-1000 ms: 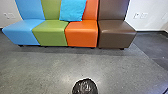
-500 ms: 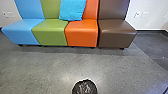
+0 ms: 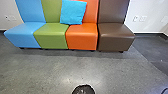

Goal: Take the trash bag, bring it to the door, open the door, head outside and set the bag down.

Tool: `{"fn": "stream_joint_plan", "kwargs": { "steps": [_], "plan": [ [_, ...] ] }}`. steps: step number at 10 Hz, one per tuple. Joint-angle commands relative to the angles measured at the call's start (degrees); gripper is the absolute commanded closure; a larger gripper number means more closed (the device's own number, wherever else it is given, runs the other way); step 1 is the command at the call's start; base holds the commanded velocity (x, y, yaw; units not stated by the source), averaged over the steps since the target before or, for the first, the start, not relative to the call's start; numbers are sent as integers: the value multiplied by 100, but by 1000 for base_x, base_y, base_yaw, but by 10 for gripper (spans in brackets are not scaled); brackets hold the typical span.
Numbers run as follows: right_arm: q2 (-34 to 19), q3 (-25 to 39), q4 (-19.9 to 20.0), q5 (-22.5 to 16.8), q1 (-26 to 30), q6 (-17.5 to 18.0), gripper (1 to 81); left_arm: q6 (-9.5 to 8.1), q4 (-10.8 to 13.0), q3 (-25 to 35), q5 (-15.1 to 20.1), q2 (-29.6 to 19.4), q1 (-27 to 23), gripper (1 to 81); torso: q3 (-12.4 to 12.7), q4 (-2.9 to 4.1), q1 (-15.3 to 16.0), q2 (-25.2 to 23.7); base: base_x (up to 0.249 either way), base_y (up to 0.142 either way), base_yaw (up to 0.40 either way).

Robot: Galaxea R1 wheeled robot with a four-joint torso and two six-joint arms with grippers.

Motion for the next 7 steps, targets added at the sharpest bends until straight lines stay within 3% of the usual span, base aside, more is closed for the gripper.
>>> {"fn": "stream_joint_plan", "kwargs": {
  "steps": [1, 5, 7],
  "plan": [
    [-31, -86, 82, -196, 115, -12, 10, 5, -35, 353, 445, -209, -529, 811, 558, 0, -360, 561, 0, 0, 0],
    [400, -570, -32, 270, -518, -100, 10, 14, 0, 688, 445, -543, -354, 811, 1368, 0, -872, 1353, 0, 0, 0],
    [646, -860, -198, 534, -930, -109, 10, 153, 53, 706, 437, -701, -161, 811, 1763, 0, -1121, 1738, 0, 0, 0]
  ]
}}
